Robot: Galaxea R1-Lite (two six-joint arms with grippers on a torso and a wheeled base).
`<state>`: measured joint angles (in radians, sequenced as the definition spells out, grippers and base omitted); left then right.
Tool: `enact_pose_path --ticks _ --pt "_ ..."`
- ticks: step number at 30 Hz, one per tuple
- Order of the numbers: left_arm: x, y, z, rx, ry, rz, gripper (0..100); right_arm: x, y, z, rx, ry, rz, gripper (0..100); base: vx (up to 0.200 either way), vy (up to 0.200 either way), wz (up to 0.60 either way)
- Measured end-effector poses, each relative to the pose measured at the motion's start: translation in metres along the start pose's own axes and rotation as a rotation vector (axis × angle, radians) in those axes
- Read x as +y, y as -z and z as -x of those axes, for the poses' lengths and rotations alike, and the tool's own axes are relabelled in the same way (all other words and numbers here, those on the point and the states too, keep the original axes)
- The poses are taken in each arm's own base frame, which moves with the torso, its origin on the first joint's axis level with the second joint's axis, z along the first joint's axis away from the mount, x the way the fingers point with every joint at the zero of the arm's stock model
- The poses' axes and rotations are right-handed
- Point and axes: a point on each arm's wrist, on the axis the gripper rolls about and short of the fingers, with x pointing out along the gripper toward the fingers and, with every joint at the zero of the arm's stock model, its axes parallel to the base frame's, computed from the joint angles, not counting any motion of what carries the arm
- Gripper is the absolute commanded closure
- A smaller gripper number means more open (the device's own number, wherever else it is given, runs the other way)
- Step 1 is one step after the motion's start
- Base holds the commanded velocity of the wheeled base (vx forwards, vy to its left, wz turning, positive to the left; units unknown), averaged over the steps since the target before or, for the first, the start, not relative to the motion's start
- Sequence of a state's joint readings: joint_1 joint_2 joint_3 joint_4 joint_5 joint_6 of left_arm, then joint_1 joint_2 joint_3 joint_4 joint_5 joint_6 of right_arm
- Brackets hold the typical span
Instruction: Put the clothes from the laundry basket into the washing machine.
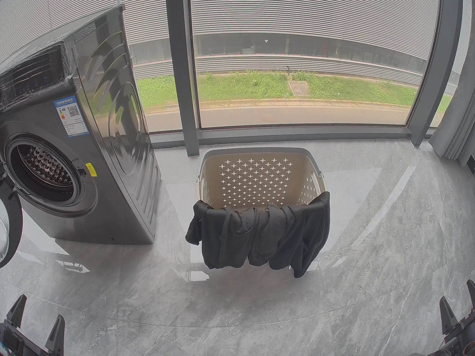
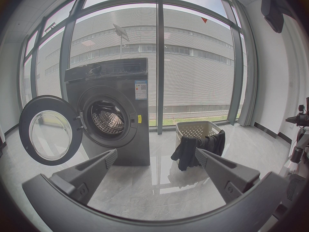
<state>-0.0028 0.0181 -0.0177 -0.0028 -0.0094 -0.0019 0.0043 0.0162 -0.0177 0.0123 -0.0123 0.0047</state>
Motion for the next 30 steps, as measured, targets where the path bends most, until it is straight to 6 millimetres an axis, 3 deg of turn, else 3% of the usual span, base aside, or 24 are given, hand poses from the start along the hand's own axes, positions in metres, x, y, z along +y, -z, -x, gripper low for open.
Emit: enact_pose_path --ticks 9,15,20,24,30 --pt "0.0 0.0 0.0 0.0 0.002 0.003 0 0.0 -0.005 0.0 -0.051 0.004 -0.003 0 0.044 0.0 0.0" --pt "0.0 0.0 0.0 0.0 0.002 0.003 0 0.001 -0.034 0.011 -0.136 -0.02 0.005 0 0.2 0.0 0.0" --pt "0.0 0.0 0.0 0.0 0.002 0.004 0 0.003 -0.049 0.016 -0.028 -0.147 0.009 0 0.16 0.0 0.0" --pt "0.0 0.0 0.0 0.0 0.002 0.003 0 0.005 -0.058 0.006 0.075 -0.224 0.0 0 0.0 0.0 0.0" --pt "0.0 0.0 0.0 0.0 0.001 0.003 0 0.007 -0.071 -0.029 0.236 -0.296 -0.005 0 0.0 0.0 0.0"
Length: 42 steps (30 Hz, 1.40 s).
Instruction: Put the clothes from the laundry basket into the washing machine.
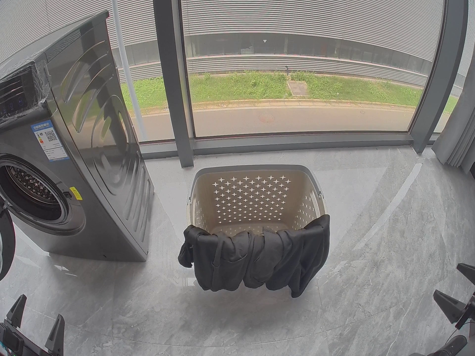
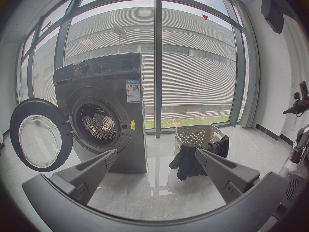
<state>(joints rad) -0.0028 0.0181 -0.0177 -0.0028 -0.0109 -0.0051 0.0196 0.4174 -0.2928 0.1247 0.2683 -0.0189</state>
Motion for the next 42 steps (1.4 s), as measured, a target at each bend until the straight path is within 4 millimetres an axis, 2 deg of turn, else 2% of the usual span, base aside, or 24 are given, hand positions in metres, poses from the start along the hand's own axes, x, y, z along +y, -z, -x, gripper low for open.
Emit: enact_pose_path --ticks 8,16,25,28,36,42 --pt "0.0 0.0 0.0 0.0 0.0 0.0 0 -0.01 -0.021 -0.062 0.166 -0.11 -0.028 0 0.0 0.0 0.0" --pt "0.0 0.0 0.0 0.0 -0.001 0.0 0 -0.006 -0.023 -0.138 0.265 -0.165 -0.073 0 0.0 0.0 0.0" --pt "0.0 0.0 0.0 0.0 0.0 -0.001 0 0.016 0.009 -0.209 0.4 -0.125 -0.118 0 0.0 0.0 0.0" --pt "0.0 0.0 0.0 0.0 0.001 -0.001 0 0.02 0.022 -0.23 0.401 -0.106 -0.119 0 0.2 0.0 0.0" --pt "0.0 0.0 0.0 0.0 0.002 0.0 0 0.024 0.06 -0.274 0.403 -0.083 -0.118 0 0.0 0.0 0.0" --pt "0.0 0.0 0.0 0.0 0.002 0.0 0 0.018 0.085 -0.303 0.425 -0.055 -0.121 0 0.0 0.0 0.0"
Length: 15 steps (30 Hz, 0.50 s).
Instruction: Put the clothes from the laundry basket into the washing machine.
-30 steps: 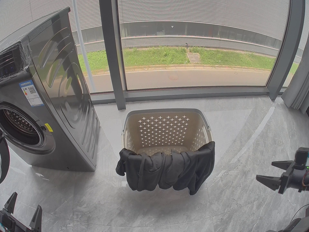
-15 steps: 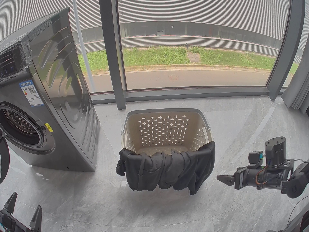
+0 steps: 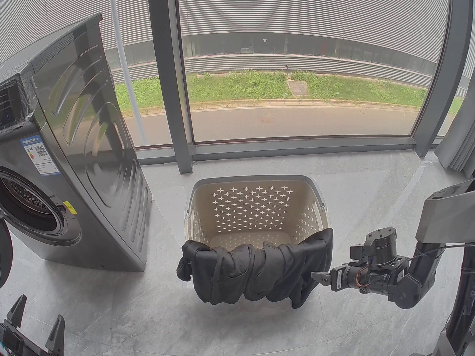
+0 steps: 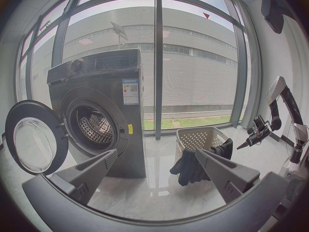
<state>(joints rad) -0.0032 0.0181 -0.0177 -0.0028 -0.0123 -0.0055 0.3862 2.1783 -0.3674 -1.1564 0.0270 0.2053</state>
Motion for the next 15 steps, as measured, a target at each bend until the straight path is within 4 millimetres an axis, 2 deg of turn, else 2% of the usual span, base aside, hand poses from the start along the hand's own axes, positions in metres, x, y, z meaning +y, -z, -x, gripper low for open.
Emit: enact_pose_path --ticks 8,15 --pt "0.0 0.0 0.0 0.0 0.0 -0.001 0 -0.007 0.007 -0.031 0.02 0.017 -0.004 0 0.0 0.0 0.0" --pt "0.0 0.0 0.0 0.0 0.0 -0.001 0 -0.006 -0.001 -0.051 -0.015 0.006 0.004 0 0.0 0.0 0.0"
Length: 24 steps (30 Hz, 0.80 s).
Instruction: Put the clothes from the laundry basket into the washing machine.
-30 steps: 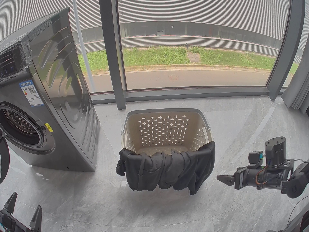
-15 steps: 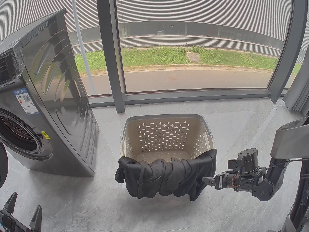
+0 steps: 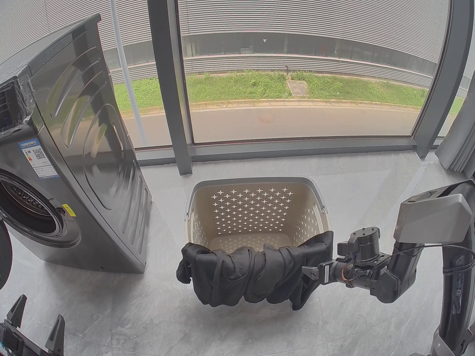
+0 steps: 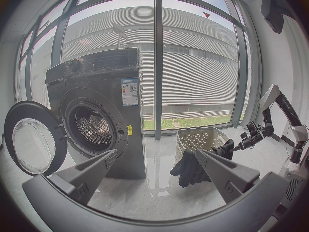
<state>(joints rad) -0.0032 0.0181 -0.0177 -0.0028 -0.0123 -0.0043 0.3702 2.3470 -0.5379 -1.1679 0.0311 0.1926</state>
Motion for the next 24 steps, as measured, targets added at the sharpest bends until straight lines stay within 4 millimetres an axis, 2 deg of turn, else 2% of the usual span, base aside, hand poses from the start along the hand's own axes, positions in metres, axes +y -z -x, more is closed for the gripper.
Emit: enact_pose_path --ticks 11,12,24 --pt "0.0 0.0 0.0 0.0 0.0 0.001 0 0.003 -0.008 -0.02 -0.046 -0.012 0.004 0 0.0 0.0 0.0" --pt "0.0 0.0 0.0 0.0 0.0 0.002 0 0.003 -0.009 -0.022 -0.048 -0.011 0.003 100 0.0 0.0 0.0" --pt "0.0 0.0 0.0 0.0 -0.002 0.009 0 0.005 -0.01 -0.026 -0.06 -0.017 -0.001 100 0.0 0.0 0.0"
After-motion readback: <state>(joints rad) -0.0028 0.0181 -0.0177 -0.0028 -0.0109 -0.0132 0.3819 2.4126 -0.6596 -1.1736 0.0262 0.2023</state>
